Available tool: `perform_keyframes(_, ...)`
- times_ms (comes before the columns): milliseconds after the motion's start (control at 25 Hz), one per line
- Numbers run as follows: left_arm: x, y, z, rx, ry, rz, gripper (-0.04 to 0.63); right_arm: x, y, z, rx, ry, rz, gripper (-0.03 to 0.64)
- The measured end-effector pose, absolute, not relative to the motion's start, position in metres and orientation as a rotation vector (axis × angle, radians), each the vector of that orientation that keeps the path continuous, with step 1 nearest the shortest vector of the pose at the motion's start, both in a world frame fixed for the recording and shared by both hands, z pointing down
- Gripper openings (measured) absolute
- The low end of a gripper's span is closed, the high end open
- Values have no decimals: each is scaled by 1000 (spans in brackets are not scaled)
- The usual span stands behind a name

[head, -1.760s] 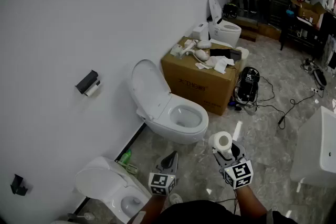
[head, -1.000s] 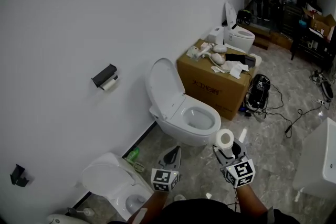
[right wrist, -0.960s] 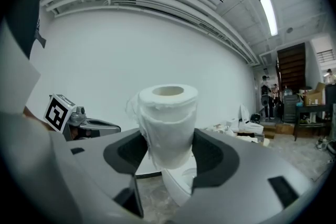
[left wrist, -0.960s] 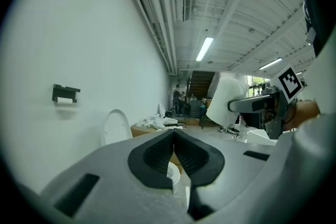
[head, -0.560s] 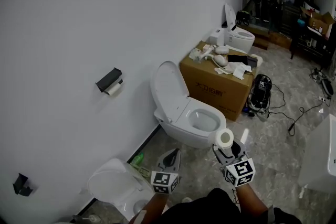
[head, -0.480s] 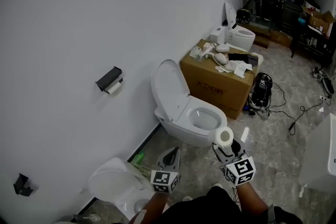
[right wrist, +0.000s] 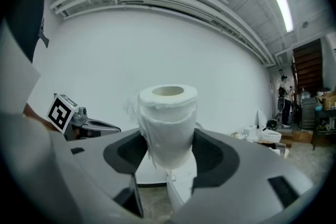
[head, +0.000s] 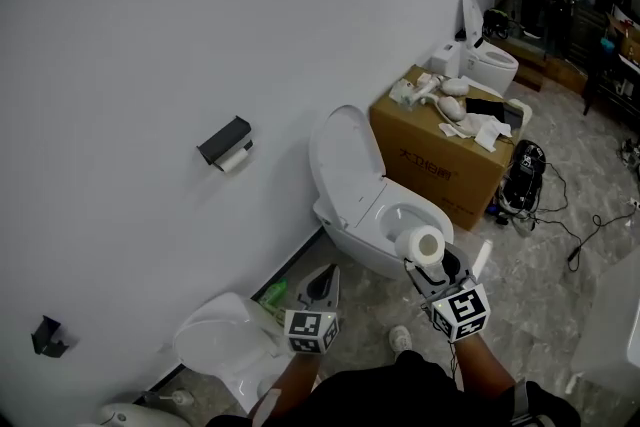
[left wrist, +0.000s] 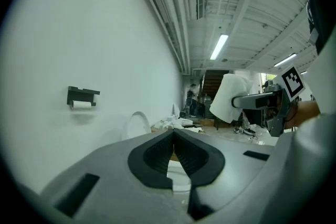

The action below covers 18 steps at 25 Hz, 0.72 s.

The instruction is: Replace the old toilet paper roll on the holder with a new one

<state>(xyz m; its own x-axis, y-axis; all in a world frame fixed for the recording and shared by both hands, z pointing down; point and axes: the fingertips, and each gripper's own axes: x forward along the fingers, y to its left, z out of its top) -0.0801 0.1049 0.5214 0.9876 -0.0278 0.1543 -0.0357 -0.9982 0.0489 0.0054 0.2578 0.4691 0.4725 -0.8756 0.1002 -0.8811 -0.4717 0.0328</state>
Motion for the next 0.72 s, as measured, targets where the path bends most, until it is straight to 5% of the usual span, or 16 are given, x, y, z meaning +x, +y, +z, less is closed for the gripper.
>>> perform_keyframes(720, 13, 49, 510, 3072, -361, 245, 8, 128, 166, 465, 2397, -1874, 73, 258)
